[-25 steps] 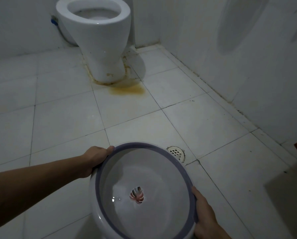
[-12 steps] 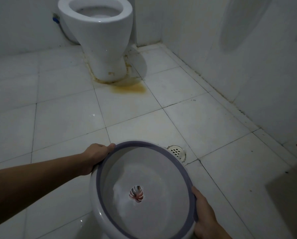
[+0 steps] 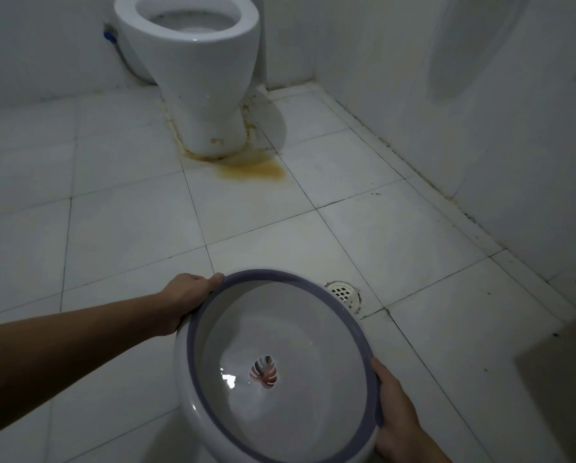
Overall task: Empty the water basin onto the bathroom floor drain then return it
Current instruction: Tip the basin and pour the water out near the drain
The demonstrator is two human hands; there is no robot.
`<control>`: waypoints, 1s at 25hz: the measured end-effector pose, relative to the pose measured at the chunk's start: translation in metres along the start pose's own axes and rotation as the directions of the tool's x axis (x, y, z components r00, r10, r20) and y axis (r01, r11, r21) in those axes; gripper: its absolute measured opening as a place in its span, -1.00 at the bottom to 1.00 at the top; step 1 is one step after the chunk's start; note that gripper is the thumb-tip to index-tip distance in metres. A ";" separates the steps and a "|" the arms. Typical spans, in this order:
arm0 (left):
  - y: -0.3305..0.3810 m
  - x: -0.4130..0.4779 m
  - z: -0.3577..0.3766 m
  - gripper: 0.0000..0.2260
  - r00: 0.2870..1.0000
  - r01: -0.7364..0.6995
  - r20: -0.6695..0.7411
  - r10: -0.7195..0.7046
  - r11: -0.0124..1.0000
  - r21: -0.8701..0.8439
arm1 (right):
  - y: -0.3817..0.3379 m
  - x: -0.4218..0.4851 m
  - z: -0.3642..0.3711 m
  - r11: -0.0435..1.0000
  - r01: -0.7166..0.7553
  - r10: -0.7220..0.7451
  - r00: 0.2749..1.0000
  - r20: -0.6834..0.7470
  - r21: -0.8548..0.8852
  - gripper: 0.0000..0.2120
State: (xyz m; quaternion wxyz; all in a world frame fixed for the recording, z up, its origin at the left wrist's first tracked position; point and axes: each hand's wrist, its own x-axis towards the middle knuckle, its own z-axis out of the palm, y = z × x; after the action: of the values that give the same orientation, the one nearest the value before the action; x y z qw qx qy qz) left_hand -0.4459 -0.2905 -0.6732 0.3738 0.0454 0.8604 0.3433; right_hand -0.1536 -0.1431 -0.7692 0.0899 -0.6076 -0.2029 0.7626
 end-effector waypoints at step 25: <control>0.006 -0.004 -0.003 -0.65 1.000 -0.016 -0.015 0.015 0.999 -0.033 | 0.000 -0.004 0.003 0.999 0.030 -0.030 1.000 0.004 -0.038 -0.64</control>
State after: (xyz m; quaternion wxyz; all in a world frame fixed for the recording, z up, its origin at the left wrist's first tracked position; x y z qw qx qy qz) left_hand -0.4455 -0.2892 -0.6658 0.3656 0.0434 0.8569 0.3608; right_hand -0.1557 -0.1455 -0.7651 0.0894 -0.6048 -0.2268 0.7582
